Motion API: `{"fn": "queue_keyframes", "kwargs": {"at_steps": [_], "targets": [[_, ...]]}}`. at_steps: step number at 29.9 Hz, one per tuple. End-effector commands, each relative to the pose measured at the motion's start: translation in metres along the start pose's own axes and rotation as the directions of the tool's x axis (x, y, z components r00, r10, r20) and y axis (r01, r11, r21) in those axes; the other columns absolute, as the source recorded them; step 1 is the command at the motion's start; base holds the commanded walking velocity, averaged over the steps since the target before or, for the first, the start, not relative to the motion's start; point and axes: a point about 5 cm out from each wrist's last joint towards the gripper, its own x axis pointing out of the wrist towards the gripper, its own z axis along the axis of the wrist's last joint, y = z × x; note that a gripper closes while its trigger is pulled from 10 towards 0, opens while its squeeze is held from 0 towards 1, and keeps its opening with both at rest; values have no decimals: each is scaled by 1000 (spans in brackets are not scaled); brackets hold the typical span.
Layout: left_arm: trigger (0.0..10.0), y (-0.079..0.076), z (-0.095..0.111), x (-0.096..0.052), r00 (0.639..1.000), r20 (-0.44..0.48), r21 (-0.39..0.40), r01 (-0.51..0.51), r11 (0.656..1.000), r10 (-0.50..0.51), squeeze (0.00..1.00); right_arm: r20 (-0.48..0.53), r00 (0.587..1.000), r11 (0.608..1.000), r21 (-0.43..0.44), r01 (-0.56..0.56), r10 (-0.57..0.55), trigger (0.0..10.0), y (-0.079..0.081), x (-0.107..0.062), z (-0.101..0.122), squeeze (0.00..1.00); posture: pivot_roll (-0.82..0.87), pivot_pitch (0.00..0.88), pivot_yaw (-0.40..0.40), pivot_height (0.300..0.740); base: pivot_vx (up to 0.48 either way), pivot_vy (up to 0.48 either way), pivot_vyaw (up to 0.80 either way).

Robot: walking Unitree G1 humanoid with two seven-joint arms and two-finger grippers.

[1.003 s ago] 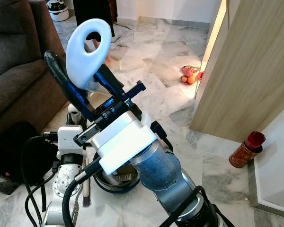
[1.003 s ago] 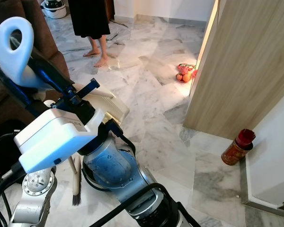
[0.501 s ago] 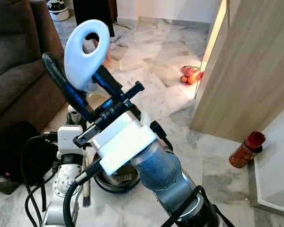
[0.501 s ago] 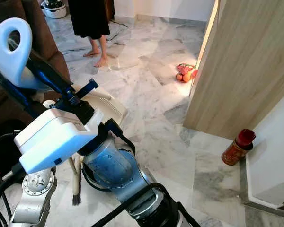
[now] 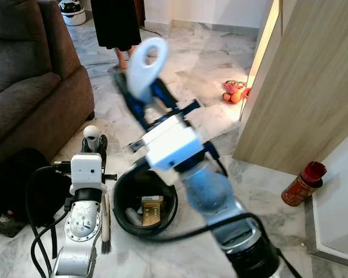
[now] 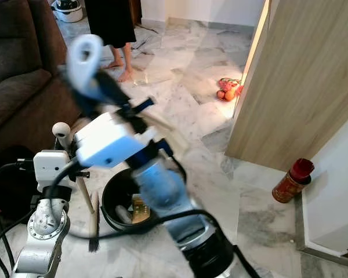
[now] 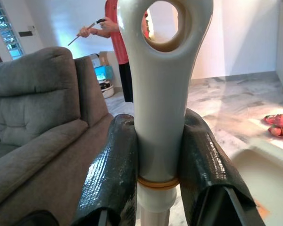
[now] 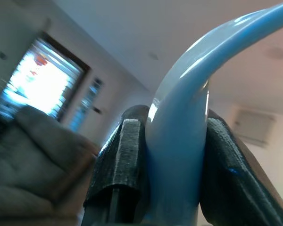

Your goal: Sweep floor

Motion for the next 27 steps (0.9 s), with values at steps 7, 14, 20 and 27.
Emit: {"fn": "queue_keyframes", "kwargs": {"at_steps": [7, 14, 20, 27], "targets": [[10000, 0, 11, 3, 998, 61, 6, 9, 1000, -9, 0, -120, 970, 971, -142, 194, -212, 10000, -48, -11, -32, 0, 121, 122, 24, 740, 0, 0, 0], [10000, 0, 12, 2, 998, 59, 7, 14, 1000, -14, 0, -216, 934, 946, -225, 235, -283, 10000, -70, -32, -60, 0, 123, 126, 25, 740, 0, 0, 0], [10000, 2, 12, 0, 998, 56, 11, 16, 1000, -16, 0, -309, 890, 932, -245, 267, -336, 10000, -81, -50, -82, 0, 130, 133, 26, 740, 0, 0, 0], [10000, 2, 11, -1, 998, 50, 12, 26, 1000, -27, 0, -414, 831, 927, -208, 311, -372, 10000, -82, -72, -102, 0, 132, 139, 30, 740, 0, 0, 0]]}}
